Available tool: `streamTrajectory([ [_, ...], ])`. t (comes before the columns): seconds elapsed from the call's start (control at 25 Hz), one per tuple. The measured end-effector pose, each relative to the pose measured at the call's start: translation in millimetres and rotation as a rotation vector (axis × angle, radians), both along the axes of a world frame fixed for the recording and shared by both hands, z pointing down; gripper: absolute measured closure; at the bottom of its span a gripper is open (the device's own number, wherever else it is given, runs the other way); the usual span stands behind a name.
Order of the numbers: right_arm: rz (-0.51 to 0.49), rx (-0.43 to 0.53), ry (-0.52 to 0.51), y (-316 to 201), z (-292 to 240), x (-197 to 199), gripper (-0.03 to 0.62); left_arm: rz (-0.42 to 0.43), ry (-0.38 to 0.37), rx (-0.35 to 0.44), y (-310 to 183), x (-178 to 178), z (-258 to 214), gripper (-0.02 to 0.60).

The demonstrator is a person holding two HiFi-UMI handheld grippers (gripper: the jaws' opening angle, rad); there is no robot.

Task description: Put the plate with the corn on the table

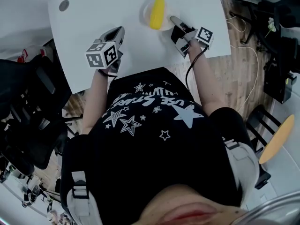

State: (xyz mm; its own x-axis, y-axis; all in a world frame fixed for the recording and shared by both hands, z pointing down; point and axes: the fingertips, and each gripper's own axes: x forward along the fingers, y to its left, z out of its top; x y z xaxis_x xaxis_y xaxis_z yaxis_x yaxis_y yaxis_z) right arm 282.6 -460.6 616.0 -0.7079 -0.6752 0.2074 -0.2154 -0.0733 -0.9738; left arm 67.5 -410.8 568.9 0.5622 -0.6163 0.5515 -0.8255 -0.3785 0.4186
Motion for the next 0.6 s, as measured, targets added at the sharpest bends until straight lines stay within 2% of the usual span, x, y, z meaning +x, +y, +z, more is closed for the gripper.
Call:
streamTrajectory([
  [0.6, 0.003, -0.112, 0.053, 0.2, 10.4, 0.4, 0.556, -0.01, 0.008, -0.004, 3.5, 2.8, 4.4, 0.575],
])
